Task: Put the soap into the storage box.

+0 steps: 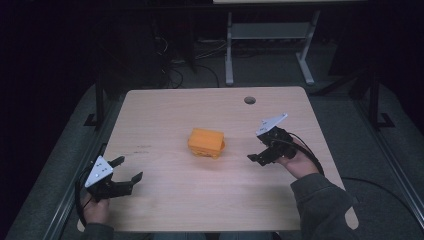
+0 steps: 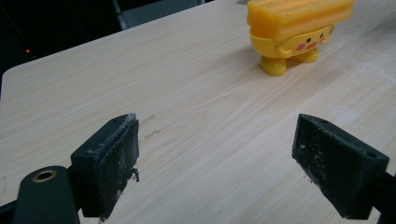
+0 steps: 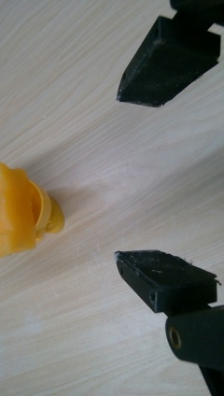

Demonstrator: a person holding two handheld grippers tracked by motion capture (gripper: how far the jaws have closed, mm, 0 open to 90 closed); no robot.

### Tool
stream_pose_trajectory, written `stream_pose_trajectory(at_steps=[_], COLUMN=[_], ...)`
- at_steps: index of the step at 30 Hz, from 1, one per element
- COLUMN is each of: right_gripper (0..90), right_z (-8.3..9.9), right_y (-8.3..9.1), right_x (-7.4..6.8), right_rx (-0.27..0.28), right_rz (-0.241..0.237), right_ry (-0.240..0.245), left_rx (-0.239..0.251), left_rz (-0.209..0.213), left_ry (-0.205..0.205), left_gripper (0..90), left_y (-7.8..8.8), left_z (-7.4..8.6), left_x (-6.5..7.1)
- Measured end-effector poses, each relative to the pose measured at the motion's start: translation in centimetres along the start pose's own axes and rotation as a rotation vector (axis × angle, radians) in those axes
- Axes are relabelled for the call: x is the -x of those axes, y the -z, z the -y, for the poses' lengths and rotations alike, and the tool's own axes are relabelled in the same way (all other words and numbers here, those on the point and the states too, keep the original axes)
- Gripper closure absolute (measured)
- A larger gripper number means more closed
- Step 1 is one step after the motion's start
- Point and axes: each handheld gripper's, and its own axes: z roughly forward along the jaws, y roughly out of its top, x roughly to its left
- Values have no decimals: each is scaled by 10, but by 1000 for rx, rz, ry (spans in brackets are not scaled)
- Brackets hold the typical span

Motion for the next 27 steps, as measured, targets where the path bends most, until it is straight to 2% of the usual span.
stream_pose_trajectory(at_steps=[18, 27], right_gripper=[183, 184], right_z=[35, 50], right_y=[11, 14], right_x=[0, -1], right_rx=[10, 16], right_rz=[19, 31], right_ry=[-70, -90], left_rx=[-18, -23], left_rz=[4, 8], left_ry=[-8, -9], left_gripper=[139, 139], left_y=[-3, -3], left_z=[1, 1], left_x=[2, 3])
